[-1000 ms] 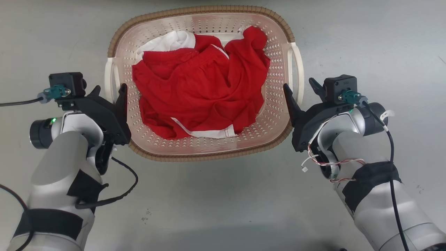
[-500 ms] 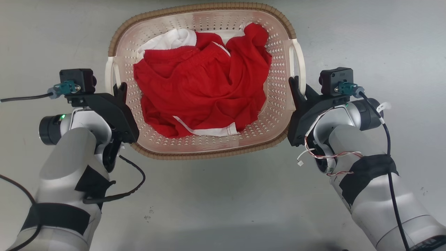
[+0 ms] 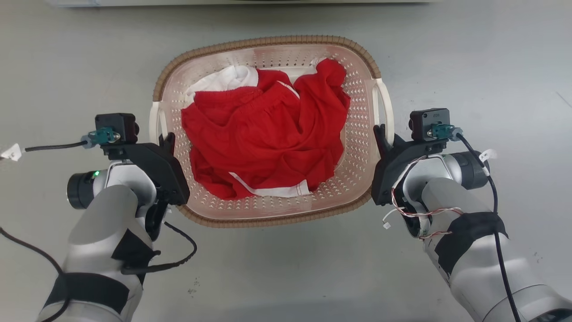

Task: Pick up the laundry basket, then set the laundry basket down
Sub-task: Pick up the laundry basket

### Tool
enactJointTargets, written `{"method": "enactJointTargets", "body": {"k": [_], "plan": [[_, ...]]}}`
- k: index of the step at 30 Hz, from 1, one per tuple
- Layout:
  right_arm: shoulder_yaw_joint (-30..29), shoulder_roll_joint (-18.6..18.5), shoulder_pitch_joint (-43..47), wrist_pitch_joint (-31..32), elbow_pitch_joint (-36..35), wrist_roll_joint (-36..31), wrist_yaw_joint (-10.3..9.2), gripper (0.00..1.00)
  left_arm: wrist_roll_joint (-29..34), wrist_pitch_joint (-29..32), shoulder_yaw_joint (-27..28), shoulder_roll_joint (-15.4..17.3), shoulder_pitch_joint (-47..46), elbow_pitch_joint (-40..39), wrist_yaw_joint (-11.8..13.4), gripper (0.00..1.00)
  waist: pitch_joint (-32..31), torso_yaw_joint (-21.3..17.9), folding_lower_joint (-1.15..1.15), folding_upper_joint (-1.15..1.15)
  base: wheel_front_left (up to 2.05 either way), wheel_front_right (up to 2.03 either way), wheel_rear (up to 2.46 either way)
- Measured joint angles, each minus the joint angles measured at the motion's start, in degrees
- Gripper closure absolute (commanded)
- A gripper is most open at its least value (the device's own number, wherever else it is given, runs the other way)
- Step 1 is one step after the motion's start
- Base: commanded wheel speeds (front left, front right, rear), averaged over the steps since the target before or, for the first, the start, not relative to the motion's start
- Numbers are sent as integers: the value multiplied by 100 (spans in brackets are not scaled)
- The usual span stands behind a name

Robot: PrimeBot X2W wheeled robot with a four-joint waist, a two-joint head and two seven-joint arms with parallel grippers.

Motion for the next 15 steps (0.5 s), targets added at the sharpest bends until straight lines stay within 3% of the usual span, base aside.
{"method": "enactJointTargets", "body": {"k": [15], "plan": [[91, 46, 438, 187, 491, 479, 91, 100, -43, -5, -83, -203, 593, 186, -1, 100, -699, -19, 0, 0, 0, 0, 0]]}}
